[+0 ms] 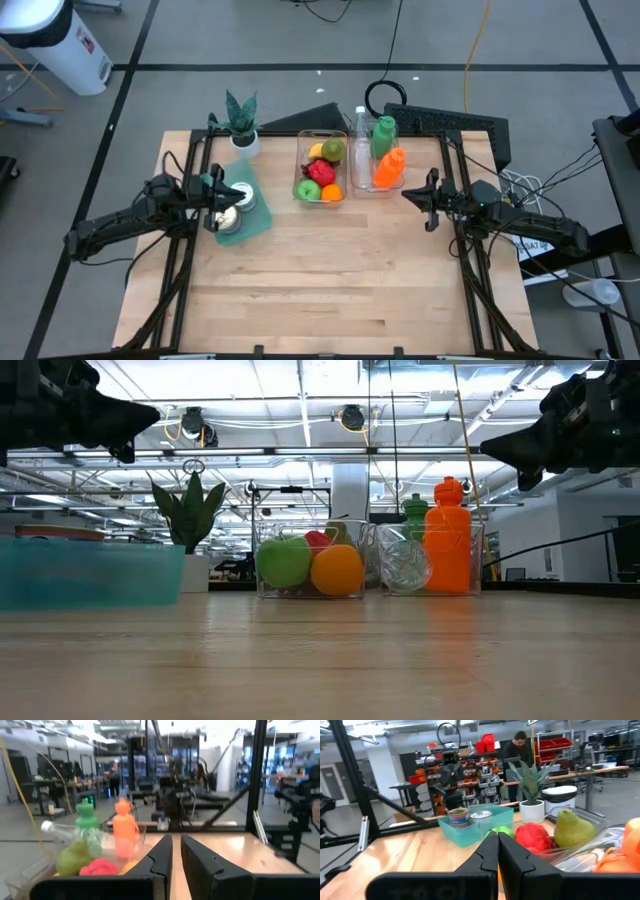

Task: Pick & Place Food Item
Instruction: Return to Home Position

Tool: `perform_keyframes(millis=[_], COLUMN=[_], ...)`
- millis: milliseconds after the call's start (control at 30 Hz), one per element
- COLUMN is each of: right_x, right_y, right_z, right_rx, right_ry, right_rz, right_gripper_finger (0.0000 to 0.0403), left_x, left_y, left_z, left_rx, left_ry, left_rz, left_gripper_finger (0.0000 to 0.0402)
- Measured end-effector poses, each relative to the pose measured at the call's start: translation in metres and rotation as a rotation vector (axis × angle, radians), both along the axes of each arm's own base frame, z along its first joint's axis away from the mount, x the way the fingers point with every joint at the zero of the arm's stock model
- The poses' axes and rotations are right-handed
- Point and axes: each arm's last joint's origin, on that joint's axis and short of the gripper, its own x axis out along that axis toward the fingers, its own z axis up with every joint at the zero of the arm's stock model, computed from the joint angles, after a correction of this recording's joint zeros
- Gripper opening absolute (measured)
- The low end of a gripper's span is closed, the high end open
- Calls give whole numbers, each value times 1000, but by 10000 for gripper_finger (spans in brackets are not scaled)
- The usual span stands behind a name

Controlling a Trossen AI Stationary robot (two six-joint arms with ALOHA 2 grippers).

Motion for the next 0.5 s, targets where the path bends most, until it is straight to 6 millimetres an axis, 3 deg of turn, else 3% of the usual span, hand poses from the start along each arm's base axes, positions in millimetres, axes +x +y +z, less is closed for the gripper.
perform_keyframes(millis=[233,400,500], right_x=[0,0,0], right_y=[1,1,2], right_z=[0,-2,-1], right_rx=[-18,-15,-8], right_ry=[3,23,4], right_rz=[8,31,37], right_gripper_finger=[0,0,0], left_x=[2,8,8], left_y=[-4,-8,-11], left_z=[-7,-33,-34], left_rx=[15,43,67], left_ry=[42,85,92], left_rz=[-47,-88,-116], left_gripper_finger=[49,49,49])
